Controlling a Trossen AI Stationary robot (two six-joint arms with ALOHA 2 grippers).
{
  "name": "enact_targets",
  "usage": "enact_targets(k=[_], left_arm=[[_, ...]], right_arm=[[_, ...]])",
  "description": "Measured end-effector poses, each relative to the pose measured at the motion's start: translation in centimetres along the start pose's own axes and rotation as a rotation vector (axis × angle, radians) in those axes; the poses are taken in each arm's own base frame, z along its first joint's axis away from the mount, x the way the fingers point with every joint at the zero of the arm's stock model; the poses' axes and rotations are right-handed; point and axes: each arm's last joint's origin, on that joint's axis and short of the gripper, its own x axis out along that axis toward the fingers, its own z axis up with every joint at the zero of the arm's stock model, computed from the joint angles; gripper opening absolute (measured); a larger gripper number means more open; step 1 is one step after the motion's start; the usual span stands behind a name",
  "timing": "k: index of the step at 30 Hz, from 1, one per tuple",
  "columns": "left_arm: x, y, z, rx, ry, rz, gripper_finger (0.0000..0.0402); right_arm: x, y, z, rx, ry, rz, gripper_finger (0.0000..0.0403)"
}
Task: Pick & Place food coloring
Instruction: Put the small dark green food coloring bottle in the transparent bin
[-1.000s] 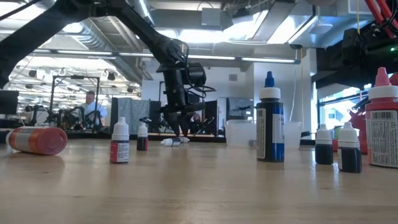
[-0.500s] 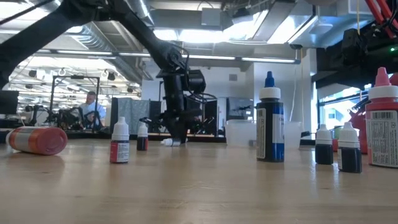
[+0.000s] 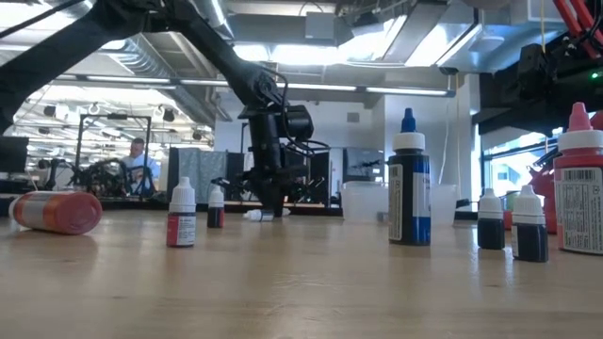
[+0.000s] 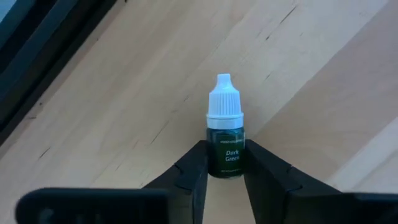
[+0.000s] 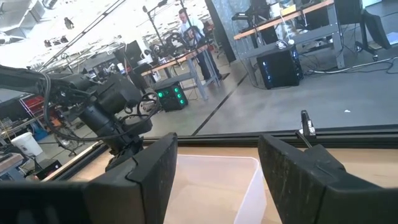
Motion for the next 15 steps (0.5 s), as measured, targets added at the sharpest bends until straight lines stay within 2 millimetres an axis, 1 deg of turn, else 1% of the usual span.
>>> enact_targets(k=[5,9,10,12,15], left_arm=[[0.0,0.0,0.0,0.0,0.0,0.003,0.0071],[-1.0,0.1,-0.1,0.004,-0.003,0.023,0.0071],[-1.6,0.1,-0.1,0.007,-0.009,0.021,0.0071],[-3.6,-0.1,0.2,0.022,-0.066,-0.008,0.007],[-6.4,-1.3,0.4,0.089,-0.142,-0.09,0.007]], right_arm=[[0.0,0.0,0.0,0.0,0.0,0.0,0.0227],[0.0,0.0,0.0,0.0,0.0,0.0,0.0227],[0.0,0.0,0.0,0.0,0.0,0.0,0.0227],[0.0,0.0,0.0,0.0,0.0,0.0,0.0227],[0.0,0.0,0.0,-0.004,0.0,0.0,0.0227]])
